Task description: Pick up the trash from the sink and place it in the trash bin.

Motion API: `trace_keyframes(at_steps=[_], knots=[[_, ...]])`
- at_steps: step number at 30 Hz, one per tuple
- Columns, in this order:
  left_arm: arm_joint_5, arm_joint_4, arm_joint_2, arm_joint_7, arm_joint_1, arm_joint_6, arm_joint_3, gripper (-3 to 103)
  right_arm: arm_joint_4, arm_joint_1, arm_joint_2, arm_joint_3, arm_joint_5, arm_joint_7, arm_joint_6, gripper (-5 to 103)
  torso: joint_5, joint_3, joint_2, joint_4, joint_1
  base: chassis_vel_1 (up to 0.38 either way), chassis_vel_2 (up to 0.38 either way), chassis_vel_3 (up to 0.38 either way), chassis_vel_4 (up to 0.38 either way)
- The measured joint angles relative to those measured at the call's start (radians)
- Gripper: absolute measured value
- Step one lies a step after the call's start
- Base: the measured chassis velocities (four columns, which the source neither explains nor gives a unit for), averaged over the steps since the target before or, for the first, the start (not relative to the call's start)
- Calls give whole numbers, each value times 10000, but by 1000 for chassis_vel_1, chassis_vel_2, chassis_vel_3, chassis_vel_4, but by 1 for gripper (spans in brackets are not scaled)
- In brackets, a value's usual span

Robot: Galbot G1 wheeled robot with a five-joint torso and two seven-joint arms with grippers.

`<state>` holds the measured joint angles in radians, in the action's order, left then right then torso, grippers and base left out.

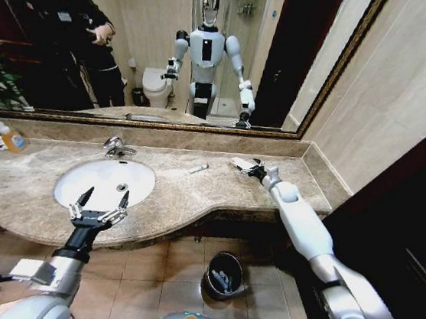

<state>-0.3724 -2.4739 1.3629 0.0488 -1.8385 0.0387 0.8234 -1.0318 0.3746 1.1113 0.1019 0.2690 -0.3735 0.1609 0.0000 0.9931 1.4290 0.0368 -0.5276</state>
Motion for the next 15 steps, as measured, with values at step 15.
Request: trace_keyframes(at_steps=[15], knots=[[0, 0, 0, 0, 0, 0, 0, 100, 855, -385, 104, 314, 193, -1203, 796, 100, 0, 0, 0, 0, 1, 0, 0, 0, 0]])
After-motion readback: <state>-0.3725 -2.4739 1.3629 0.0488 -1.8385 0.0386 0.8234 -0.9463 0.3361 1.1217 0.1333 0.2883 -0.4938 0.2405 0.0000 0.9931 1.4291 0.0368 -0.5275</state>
